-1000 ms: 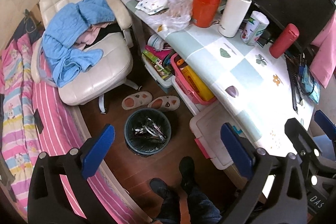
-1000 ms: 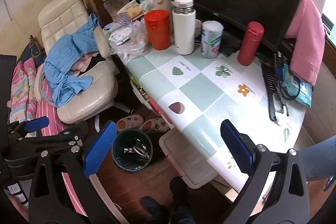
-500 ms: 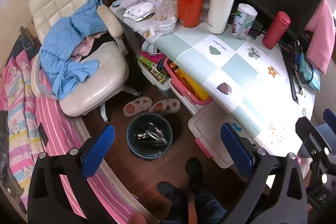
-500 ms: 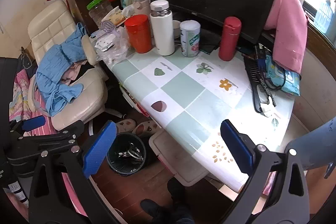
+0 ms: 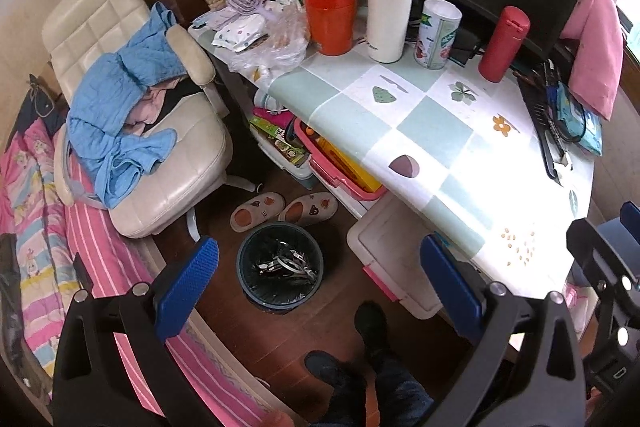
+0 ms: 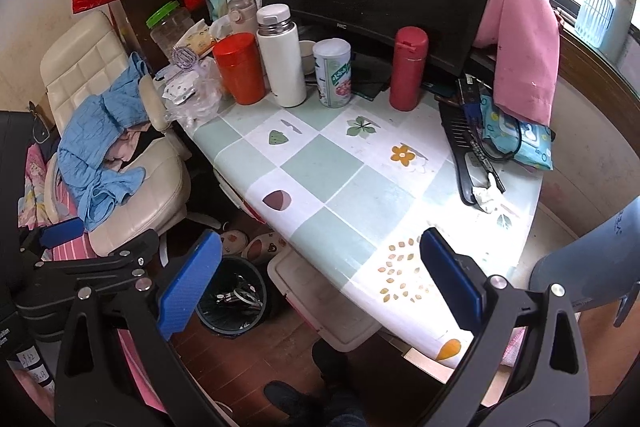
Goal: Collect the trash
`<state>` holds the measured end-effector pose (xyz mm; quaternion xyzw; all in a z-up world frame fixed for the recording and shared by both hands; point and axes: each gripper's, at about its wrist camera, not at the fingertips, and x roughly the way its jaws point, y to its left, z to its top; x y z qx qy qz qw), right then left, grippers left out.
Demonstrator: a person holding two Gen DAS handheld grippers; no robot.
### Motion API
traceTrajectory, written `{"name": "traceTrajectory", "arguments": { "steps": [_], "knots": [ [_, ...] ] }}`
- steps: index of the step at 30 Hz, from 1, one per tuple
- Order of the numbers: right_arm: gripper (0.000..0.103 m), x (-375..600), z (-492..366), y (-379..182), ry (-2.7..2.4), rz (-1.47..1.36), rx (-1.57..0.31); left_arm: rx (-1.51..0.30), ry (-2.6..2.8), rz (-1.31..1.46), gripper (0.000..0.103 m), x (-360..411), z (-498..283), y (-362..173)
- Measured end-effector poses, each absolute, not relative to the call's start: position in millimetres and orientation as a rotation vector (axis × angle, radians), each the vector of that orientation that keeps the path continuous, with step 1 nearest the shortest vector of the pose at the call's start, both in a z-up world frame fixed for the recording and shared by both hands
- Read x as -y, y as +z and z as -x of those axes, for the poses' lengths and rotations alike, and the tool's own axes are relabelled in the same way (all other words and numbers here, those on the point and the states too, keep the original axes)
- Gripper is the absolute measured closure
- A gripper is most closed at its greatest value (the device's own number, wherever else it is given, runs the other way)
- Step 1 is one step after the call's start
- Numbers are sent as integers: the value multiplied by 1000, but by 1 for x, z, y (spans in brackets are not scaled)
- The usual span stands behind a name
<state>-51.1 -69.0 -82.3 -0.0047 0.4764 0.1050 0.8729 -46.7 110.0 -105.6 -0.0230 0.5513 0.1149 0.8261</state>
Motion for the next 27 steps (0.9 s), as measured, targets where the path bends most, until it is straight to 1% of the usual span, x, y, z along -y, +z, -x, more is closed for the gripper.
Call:
{"name": "traceTrajectory", "arguments": {
  "steps": [15,27],
  "knots": [
    [5,83,49,-79,206,12,-982,-1161,226,41,5,-94,42,-103],
    [5,85,46,-79,205,12,-981,-1191,215,41,5,-90,35,-109]
  ]
}}
